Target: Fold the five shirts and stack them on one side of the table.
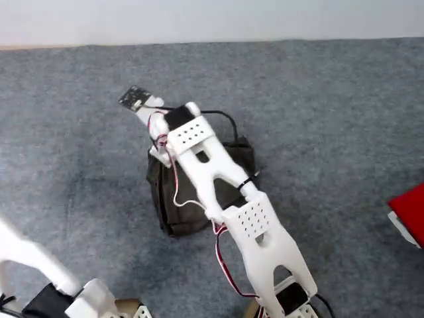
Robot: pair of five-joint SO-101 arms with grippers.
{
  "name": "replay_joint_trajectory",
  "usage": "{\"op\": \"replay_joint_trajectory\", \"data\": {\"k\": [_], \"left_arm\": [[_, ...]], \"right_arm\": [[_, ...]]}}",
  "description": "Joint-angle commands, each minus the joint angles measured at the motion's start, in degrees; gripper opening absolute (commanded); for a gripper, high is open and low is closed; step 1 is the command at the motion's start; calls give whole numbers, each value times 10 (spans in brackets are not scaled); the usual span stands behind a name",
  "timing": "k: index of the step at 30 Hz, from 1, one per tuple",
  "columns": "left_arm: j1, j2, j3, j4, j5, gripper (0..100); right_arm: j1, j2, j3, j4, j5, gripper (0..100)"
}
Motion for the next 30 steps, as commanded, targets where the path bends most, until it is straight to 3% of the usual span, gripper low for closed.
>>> {"op": "replay_joint_trajectory", "data": {"k": [1, 8, 17, 20, 25, 30], "left_arm": [[-4, -25, -2, -3, -4, 2], [-2, -25, -2, -3, -4, 2], [-1, -25, -4, -3, -4, 2], [-1, -25, -6, -3, -3, 2], [-1, -25, -6, -4, -3, 2], [-1, -25, -6, -4, -3, 2]], "right_arm": [[-29, -7, -5, -14, 7, 9], [-40, -29, -56, 17, 31, 10], [-11, -43, -217, 204, 46, 10], [-1, -52, -241, 215, 44, 9], [7, -124, -171, 216, 30, 9], [15, -286, 69, 214, 0, 9]]}}
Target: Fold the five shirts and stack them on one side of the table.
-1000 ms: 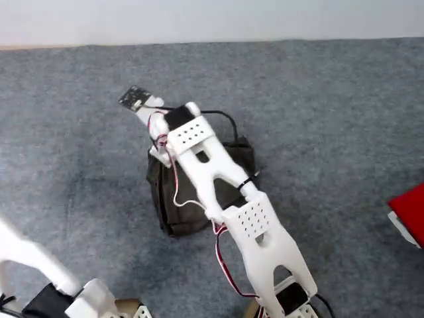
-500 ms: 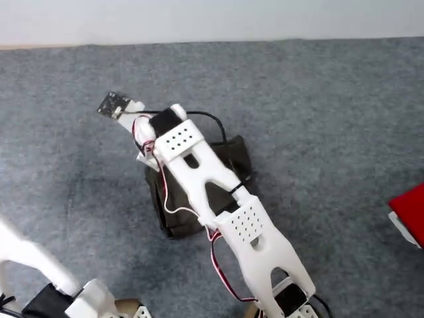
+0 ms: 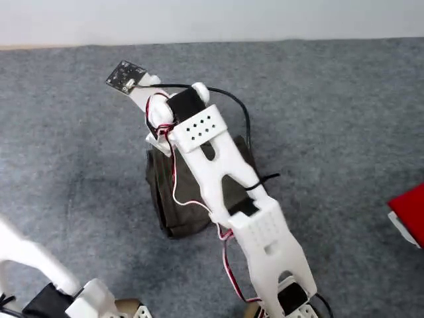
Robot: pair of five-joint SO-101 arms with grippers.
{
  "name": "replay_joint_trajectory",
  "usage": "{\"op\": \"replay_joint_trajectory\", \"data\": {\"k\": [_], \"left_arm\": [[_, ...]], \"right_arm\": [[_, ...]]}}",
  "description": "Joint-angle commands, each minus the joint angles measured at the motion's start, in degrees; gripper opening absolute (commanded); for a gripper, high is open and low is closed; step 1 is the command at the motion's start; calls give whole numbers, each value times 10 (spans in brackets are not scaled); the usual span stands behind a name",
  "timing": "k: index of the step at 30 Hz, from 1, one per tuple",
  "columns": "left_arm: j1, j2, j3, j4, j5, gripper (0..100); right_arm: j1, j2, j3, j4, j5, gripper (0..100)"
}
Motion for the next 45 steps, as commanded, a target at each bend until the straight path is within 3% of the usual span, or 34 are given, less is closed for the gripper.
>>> {"op": "replay_joint_trajectory", "data": {"k": [1, 11, 19, 25, 34, 39, 45], "left_arm": [[-1, -25, -6, -4, -3, 2], [1, -25, -5, -4, -2, 2], [18, -25, -3, -3, -1, 2], [18, -25, -3, -3, -1, 2], [18, -25, -3, -3, -1, 2], [18, -25, -3, -3, -1, 2], [40, -25, -3, -2, 1, 2]], "right_arm": [[15, -159, 185, 26, -12, 9], [29, -409, 622, 1, -9, 9], [145, -429, 818, -168, 35, 9], [198, -369, 851, -228, 48, 9], [234, -338, 847, -190, 59, 9], [193, -417, 784, -132, 69, 9], [81, -458, 735, -117, 51, 9]]}}
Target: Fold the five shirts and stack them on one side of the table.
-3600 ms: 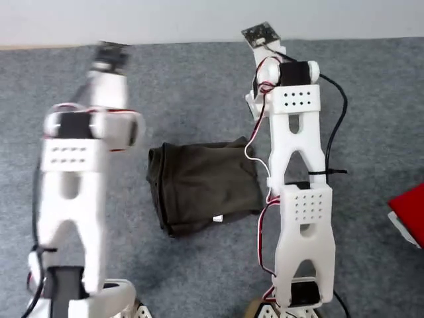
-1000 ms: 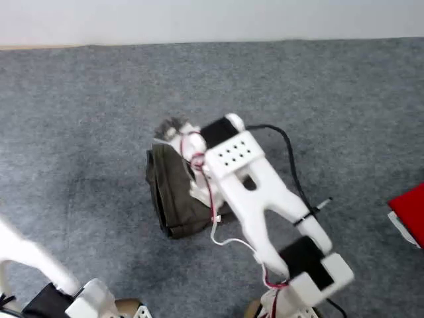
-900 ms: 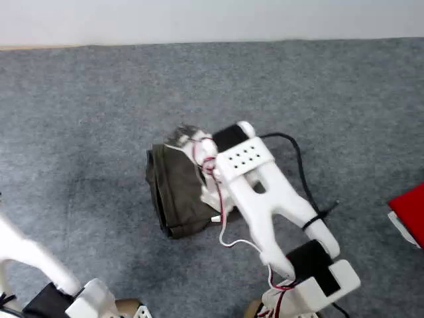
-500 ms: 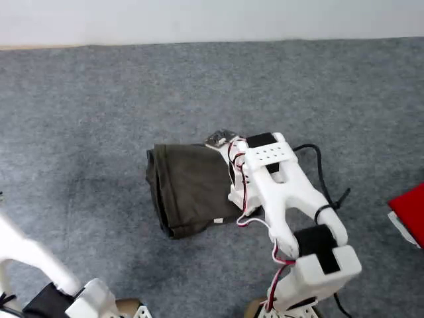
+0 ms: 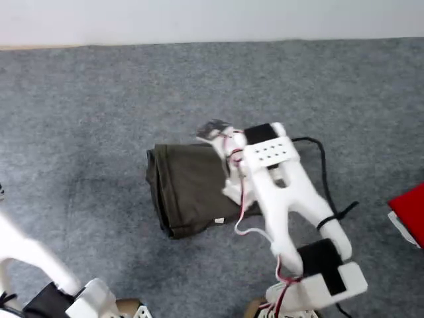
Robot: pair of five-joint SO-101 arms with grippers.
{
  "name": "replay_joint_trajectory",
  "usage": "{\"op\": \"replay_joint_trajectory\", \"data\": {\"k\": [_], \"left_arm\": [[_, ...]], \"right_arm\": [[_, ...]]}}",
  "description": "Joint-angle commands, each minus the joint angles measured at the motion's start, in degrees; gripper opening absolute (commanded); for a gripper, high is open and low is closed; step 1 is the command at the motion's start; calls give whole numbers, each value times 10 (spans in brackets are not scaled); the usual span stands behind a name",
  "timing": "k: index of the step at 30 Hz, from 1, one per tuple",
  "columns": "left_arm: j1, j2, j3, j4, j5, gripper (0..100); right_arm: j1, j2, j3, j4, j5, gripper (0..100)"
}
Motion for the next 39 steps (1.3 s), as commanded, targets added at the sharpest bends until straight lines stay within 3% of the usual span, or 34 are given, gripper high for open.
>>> {"op": "replay_joint_trajectory", "data": {"k": [1, 10, 20, 26, 39], "left_arm": [[15, -25, -3, -2, 2, 2], [14, -25, -6, 0, 20, 2], [13, -25, -5, 1, 21, 2], [15, -34, -11, 19, 21, 2], [113, -200, 35, 100, 19, 2]], "right_arm": [[-65, -34, -39, 0, -19, 9], [-150, 84, -33, -98, -25, 9], [-241, 197, -88, -119, -25, 9], [-232, 160, -184, -19, -28, 9], [-78, 43, -237, 143, -258, 9]]}}
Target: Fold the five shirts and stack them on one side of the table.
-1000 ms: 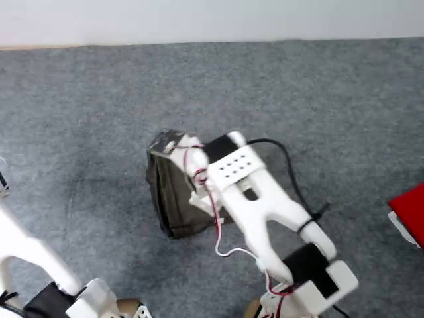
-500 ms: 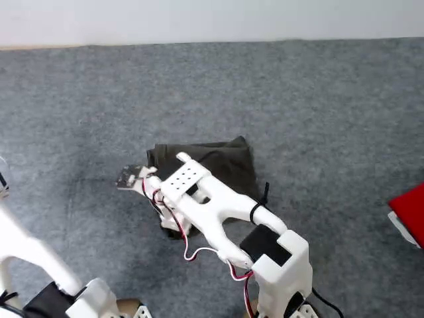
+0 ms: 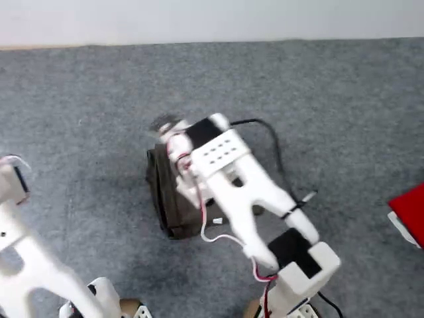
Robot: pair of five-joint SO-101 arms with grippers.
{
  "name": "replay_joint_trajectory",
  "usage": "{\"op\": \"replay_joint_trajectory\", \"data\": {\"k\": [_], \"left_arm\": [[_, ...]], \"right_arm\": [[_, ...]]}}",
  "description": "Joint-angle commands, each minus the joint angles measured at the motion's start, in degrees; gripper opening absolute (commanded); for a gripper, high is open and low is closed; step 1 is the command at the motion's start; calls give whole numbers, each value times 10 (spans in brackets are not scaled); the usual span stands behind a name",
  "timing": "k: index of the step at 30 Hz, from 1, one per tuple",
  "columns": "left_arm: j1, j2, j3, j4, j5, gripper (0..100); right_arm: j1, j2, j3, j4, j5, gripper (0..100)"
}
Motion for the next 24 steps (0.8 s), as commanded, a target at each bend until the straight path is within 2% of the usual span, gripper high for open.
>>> {"op": "replay_joint_trajectory", "data": {"k": [1, 5, 9, 11, 16, 18, 24], "left_arm": [[24, -37, 22, 40, 2, 3], [31, -49, 78, 76, -1, 3], [26, -75, 136, 79, -33, 3], [26, -100, 158, 79, -42, 3], [26, -166, 186, 78, -44, 3], [26, -183, 191, 78, -45, 3], [26, -192, 203, 75, -45, 3]], "right_arm": [[57, -61, -31, 25, -82, 9], [114, -95, -31, 24, -166, 11], [139, -75, -30, 19, -257, 17], [148, -58, -17, 22, -301, 69], [147, -15, 12, 17, -390, 321], [138, 6, 9, 12, -423, 386], [116, 65, 5, -31, -445, 403]]}}
